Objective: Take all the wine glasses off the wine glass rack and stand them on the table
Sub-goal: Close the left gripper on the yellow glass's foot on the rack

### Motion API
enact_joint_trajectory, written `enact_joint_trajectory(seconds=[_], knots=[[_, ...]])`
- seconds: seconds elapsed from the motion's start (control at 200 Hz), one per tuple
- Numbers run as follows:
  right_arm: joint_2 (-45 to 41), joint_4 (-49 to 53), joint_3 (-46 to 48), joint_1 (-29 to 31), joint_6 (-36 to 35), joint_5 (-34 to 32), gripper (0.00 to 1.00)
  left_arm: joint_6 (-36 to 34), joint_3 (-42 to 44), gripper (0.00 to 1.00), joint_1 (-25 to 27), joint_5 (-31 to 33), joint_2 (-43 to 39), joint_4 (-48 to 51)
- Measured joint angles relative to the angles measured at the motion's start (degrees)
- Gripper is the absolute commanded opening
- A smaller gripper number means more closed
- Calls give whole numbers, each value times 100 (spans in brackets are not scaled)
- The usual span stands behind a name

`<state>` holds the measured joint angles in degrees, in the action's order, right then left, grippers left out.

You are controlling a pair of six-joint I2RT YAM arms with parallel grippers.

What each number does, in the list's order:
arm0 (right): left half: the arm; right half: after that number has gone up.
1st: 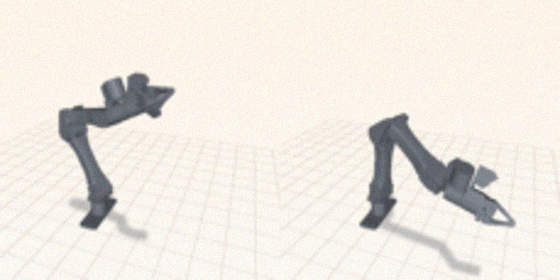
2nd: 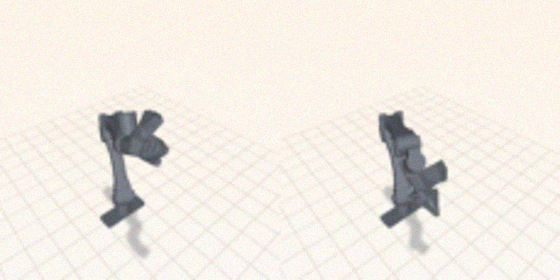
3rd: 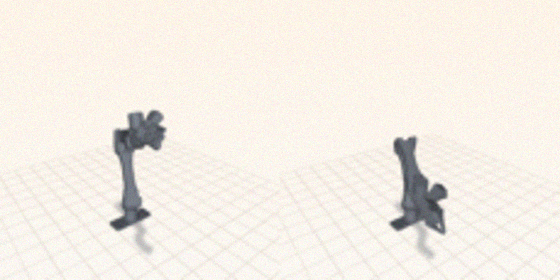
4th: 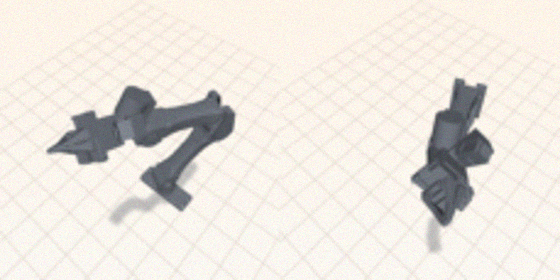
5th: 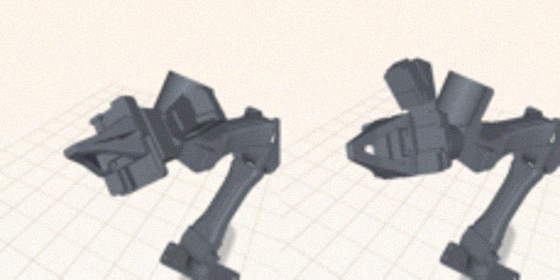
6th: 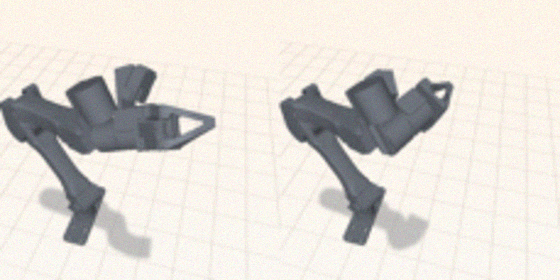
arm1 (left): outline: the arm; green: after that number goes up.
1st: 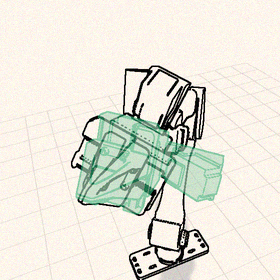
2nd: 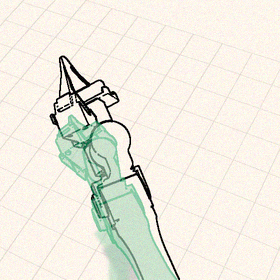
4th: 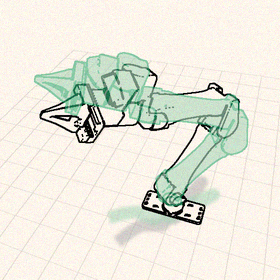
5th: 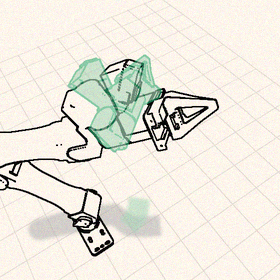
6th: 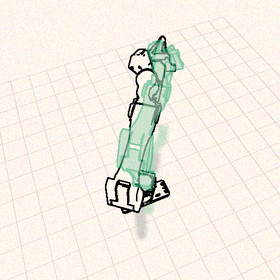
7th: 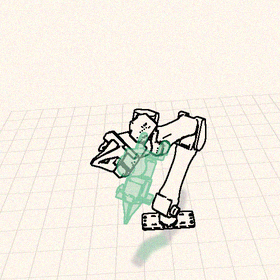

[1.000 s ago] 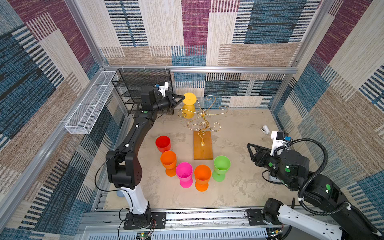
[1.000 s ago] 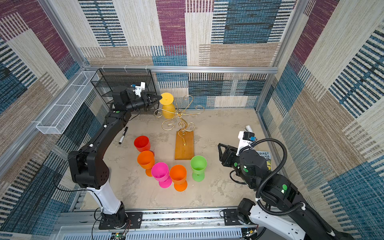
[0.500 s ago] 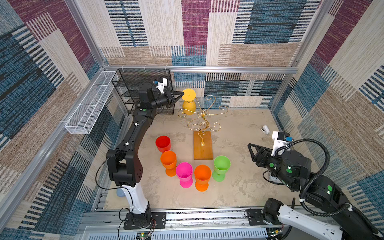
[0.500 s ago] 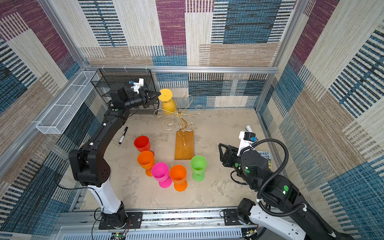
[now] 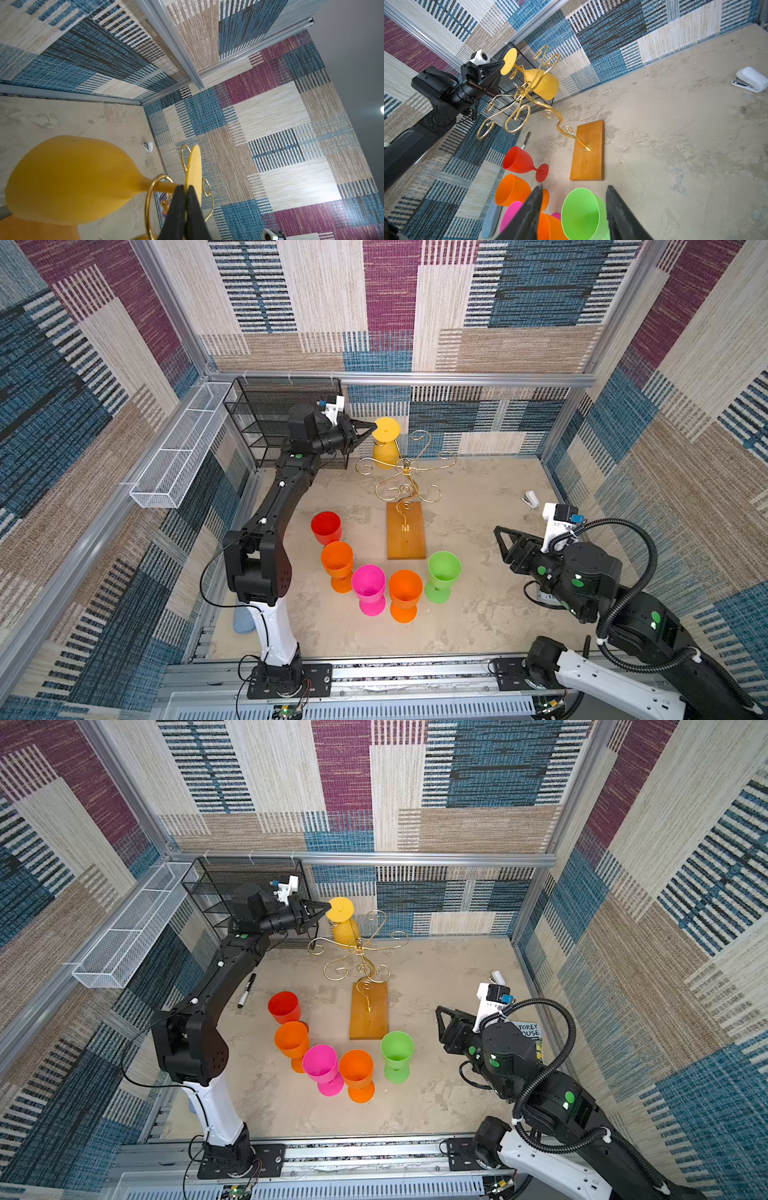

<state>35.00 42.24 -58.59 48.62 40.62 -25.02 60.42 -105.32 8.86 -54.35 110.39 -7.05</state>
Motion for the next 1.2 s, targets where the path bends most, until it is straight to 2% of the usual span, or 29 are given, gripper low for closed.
enact_joint_trajectory(seconds=[0.26, 1.202], knots=[[-151, -24, 109, 0, 7, -2, 51, -4, -26, 0, 57, -129, 26, 2], [-155, -168, 190, 0, 4, 57, 50, -216, 968, 0, -94, -306, -804, 225]])
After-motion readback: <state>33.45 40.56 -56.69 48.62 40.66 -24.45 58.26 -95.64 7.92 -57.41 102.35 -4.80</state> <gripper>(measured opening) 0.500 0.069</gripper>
